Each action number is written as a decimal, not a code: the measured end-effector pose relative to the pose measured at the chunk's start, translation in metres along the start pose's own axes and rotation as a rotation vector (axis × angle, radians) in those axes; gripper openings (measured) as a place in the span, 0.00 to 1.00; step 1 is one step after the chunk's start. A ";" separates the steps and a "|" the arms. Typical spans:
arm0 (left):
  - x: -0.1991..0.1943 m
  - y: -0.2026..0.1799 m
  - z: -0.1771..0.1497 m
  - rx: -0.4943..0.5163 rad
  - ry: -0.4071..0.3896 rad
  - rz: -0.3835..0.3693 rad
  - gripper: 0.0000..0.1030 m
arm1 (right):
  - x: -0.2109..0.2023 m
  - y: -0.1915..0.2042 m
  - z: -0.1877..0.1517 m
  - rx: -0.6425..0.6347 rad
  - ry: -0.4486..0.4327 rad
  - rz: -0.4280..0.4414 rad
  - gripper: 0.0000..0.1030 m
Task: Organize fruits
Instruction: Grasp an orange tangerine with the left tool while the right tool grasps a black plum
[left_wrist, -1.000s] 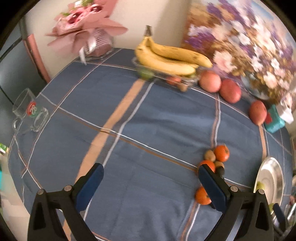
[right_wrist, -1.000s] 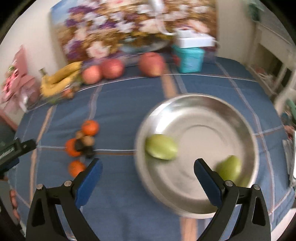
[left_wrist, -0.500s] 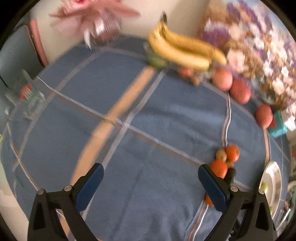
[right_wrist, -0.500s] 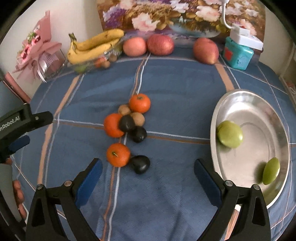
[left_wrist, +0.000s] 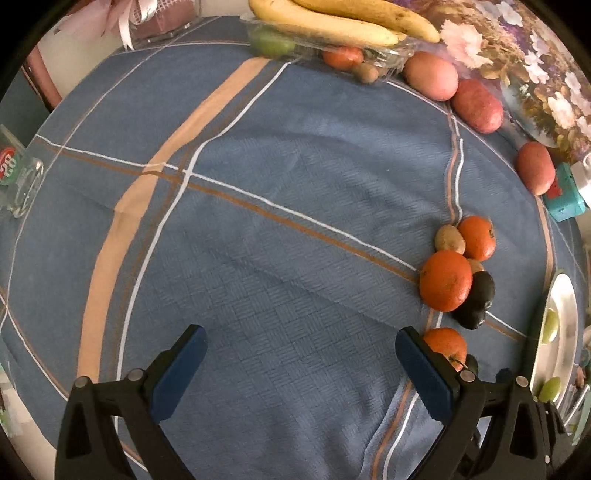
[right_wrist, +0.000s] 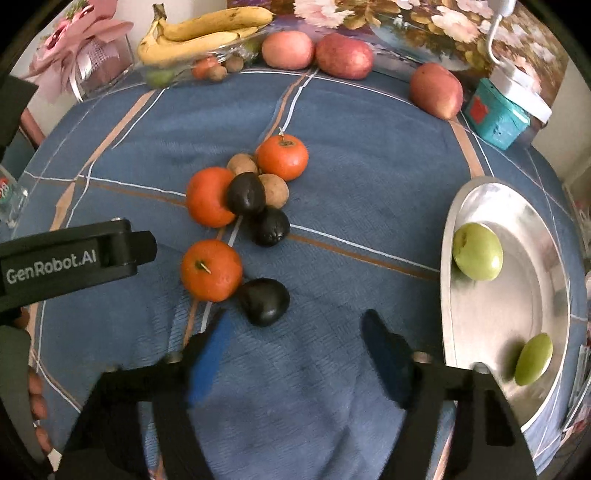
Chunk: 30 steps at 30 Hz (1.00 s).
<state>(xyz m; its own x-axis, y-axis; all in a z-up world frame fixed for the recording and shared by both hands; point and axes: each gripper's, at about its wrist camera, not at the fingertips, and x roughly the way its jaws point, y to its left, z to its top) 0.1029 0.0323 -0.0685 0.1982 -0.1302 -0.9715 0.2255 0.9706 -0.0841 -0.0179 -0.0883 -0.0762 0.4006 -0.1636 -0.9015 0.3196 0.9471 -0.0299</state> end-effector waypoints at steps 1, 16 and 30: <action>-0.001 -0.001 0.001 0.003 0.001 -0.004 1.00 | 0.000 0.000 0.000 -0.005 -0.002 0.003 0.67; -0.003 -0.018 0.004 -0.006 0.026 -0.107 1.00 | -0.001 0.015 0.007 -0.079 -0.054 0.040 0.30; 0.009 -0.060 -0.008 0.023 0.089 -0.240 0.89 | -0.003 -0.017 0.004 0.000 -0.041 0.028 0.26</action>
<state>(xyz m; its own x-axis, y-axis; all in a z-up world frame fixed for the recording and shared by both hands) 0.0831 -0.0259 -0.0741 0.0520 -0.3372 -0.9400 0.2783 0.9089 -0.3106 -0.0212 -0.1045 -0.0716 0.4441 -0.1480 -0.8836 0.3073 0.9516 -0.0050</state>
